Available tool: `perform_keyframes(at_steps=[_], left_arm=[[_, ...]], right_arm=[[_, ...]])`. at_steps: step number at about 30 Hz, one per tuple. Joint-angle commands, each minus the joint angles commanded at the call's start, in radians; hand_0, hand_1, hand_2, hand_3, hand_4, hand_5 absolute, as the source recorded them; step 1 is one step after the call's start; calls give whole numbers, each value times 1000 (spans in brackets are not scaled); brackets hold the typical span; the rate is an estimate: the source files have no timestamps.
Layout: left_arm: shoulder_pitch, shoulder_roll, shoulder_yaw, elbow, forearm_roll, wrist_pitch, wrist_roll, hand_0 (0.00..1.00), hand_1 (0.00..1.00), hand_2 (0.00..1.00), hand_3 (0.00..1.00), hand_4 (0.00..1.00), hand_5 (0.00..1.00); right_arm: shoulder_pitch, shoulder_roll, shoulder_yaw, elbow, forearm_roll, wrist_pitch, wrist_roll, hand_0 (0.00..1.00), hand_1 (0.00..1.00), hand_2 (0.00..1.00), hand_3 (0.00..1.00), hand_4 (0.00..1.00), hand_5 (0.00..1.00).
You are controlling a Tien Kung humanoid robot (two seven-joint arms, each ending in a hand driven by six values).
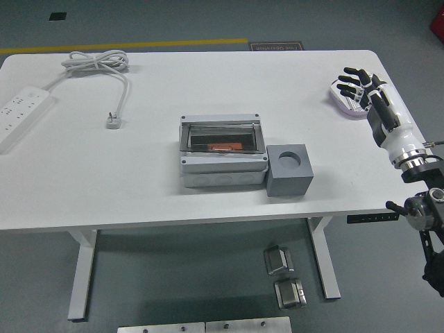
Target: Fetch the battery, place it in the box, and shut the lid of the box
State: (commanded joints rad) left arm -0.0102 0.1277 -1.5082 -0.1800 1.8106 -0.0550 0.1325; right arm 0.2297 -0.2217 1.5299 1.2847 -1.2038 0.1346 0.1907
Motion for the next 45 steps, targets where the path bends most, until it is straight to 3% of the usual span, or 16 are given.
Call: perform_keyframes(at_steps=[19,33,45], left_arm=[[4,-3,-5,0,2,0,1,612,631,633,672,702,208],[16,-15,-42,0,36,-2,13,611,631,633,675,702,209],[-1,1,61,0,-67,8,-16,611,631,633,676,702,210]], right_arm=[[4,-3,-2,-3,-6,1,1,807,739,750,760,905,794],[46,6,-27,-49,0,-8,11,808,739,749,760,905,794],[79,5,-51,-42,-28,-14,3,804,736,749,758,906,796]])
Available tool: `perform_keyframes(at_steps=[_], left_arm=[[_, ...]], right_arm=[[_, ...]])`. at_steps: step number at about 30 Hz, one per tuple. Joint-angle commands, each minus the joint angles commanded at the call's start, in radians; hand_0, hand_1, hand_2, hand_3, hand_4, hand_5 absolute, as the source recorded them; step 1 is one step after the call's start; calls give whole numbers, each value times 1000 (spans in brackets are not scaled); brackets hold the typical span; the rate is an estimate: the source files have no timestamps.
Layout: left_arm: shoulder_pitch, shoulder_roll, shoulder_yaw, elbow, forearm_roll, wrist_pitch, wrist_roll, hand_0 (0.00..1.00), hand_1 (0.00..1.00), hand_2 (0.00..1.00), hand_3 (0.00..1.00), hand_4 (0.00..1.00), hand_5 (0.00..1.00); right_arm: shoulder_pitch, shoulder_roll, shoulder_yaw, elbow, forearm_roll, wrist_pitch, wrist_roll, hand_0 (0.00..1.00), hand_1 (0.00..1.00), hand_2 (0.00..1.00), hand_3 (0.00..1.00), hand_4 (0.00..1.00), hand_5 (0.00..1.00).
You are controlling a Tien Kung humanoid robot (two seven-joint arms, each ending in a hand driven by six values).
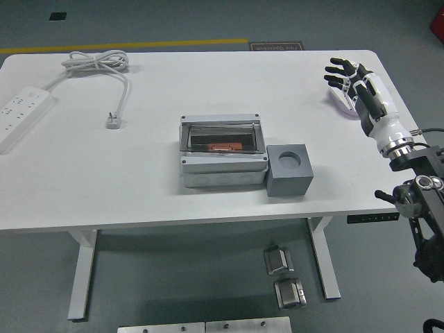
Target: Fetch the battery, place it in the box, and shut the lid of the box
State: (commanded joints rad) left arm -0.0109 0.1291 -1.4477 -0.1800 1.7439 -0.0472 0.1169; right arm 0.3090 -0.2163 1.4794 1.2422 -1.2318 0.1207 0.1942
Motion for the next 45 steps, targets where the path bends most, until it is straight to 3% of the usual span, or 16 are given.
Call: perform_keyframes(at_steps=[13,27,45], left_arm=[[-1,-7,-98,0,104,-7,25,611,630,633,676,703,210],[-13,17,-15,0,45,8,12,611,630,632,676,702,209],[5,1,-55,0,63,6,30,610,630,632,676,702,210]], right_arm=[[-42,-29,81,37,-25,-13,3,805,737,750,756,905,795],[-58,-8,98,19,15,-38,28,797,732,744,748,903,789],[-34,0,71,-29,26,-46,41,782,727,739,734,902,790]])
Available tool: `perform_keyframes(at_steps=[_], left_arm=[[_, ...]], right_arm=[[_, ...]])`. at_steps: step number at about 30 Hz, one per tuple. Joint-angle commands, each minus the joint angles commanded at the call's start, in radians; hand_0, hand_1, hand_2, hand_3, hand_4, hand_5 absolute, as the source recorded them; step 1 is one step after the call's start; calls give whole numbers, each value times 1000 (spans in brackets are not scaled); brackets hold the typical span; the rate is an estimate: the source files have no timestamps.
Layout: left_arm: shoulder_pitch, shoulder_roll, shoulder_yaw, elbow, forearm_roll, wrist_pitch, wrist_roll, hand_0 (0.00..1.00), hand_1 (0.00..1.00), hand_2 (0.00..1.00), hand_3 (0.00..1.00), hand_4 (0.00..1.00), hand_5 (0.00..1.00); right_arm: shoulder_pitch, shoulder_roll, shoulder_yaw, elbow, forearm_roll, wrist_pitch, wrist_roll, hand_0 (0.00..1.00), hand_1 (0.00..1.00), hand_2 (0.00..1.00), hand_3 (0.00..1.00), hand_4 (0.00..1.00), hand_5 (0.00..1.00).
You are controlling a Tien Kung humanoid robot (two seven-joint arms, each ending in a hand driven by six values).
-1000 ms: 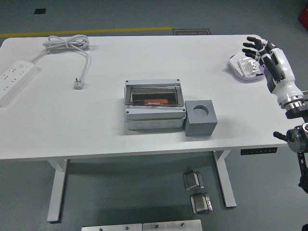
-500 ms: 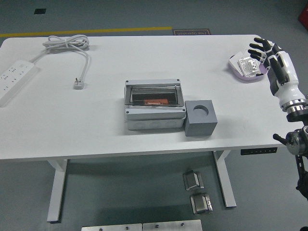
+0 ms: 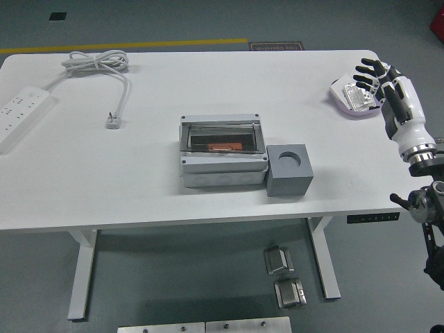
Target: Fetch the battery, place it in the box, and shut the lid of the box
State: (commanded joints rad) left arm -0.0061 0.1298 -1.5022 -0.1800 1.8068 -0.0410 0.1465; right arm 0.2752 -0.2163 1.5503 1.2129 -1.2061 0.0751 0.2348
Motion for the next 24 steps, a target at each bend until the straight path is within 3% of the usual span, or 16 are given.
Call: perform_keyframes(at_steps=[6,12,18,24], left_arm=[[2,-4,-27,0,26,-2,4,610,630,632,676,702,209],[-6,0,1,0,-1,2,-12,610,630,632,678,704,211],[-9,-3,22,0,-20,4,-20,610,630,632,678,704,211],[-3,-10,-5,0,6,1,-12,610,630,632,679,704,210]], right_arm=[[27,11,-21,-8,-8,-4,2,783,727,741,737,901,788],[46,12,-34,-3,-17,-1,0,772,718,740,765,895,772],[46,5,-35,3,-19,1,-3,772,718,740,765,895,772],[38,-1,-31,13,-20,2,-5,774,723,754,748,895,769]])
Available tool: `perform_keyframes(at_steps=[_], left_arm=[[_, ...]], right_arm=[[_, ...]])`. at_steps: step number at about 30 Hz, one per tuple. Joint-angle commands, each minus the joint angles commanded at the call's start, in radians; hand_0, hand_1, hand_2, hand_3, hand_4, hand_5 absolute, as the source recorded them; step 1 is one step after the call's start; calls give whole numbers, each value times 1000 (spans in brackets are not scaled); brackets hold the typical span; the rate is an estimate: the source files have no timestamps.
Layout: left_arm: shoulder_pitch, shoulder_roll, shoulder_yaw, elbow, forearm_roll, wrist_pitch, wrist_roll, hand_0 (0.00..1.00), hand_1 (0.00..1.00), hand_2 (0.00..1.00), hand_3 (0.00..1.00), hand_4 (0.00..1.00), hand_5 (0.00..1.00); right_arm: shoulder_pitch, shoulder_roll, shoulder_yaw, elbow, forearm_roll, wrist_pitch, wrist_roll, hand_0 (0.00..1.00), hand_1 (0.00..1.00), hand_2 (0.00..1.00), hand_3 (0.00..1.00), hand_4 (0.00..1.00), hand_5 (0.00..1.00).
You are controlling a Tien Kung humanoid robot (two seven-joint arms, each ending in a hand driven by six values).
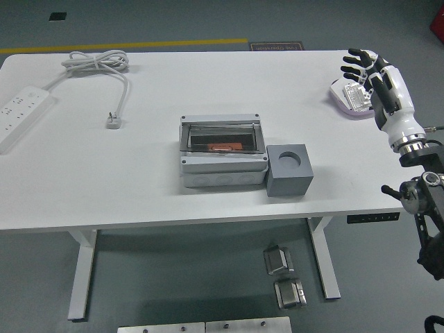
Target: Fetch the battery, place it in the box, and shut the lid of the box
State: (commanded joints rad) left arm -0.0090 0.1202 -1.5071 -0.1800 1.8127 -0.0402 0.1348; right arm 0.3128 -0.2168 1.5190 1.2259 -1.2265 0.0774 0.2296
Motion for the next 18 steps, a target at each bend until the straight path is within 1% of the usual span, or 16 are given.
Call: perform_keyframes(at_steps=[8,13,18], left_arm=[[3,-1,-17,0,15,0,1,610,630,632,678,704,211],[-1,0,-3,0,4,1,-5,610,630,632,678,704,211],[-5,6,14,0,-8,3,-11,610,630,632,678,704,211]], right_arm=[[-4,-7,1,11,-1,0,-1,775,723,751,755,895,767],[-9,-12,4,20,-1,0,-1,773,721,749,755,895,765],[-18,-18,17,26,-4,-1,-1,773,721,749,755,895,765]])
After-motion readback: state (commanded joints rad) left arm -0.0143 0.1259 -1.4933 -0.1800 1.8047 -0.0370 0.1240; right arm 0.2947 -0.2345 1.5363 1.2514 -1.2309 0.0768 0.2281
